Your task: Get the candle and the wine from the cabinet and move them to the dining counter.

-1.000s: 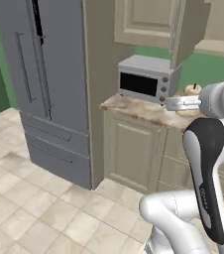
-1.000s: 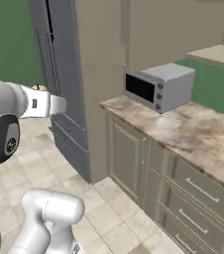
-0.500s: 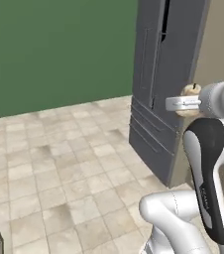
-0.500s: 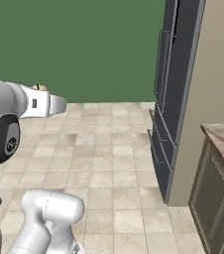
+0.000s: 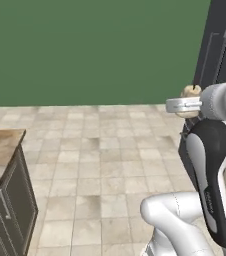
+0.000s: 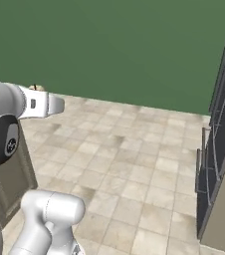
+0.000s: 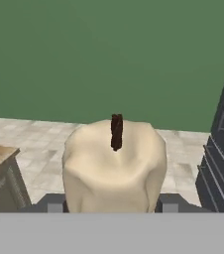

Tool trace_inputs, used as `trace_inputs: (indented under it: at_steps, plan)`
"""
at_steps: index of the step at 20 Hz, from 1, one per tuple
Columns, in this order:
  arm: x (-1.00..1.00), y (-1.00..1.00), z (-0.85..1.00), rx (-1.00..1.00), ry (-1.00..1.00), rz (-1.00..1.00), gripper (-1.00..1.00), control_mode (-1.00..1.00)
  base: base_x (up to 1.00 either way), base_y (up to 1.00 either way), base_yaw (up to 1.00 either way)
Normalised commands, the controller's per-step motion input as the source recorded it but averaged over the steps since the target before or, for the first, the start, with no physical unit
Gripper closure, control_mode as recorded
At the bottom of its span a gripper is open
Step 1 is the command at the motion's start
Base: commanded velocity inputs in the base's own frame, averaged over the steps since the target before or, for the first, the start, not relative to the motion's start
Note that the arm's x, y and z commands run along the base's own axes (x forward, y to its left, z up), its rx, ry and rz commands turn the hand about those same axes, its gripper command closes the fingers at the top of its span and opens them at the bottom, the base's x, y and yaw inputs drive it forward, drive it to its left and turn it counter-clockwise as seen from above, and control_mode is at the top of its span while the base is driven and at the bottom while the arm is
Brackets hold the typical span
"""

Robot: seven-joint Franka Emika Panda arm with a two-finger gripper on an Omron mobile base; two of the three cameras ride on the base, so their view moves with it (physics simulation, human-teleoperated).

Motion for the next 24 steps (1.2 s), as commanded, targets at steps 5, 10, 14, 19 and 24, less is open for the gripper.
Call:
trace_inputs:
  at_steps: [5, 10, 14, 19, 24]
  plan:
    - [0.00, 0.00, 0.00, 0.00, 0.00, 0.00, 1.00, 1.00, 1.00, -0.59, 0.00]
    - [0.00, 0.00, 0.00, 0.00, 0.00, 0.00, 1.00, 1.00, 1.00, -0.19, 0.00]
    - [0.00, 0.00, 0.00, 0.00, 0.00, 0.00, 1.00, 1.00, 1.00, 0.00, 0.00]
    - [0.00, 0.00, 0.00, 0.00, 0.00, 0.00, 1.00, 1.00, 1.00, 0.00, 0.02]
    - [0.00, 0.00, 0.00, 0.00, 0.00, 0.00, 1.00, 1.00, 1.00, 0.10, 0.02]
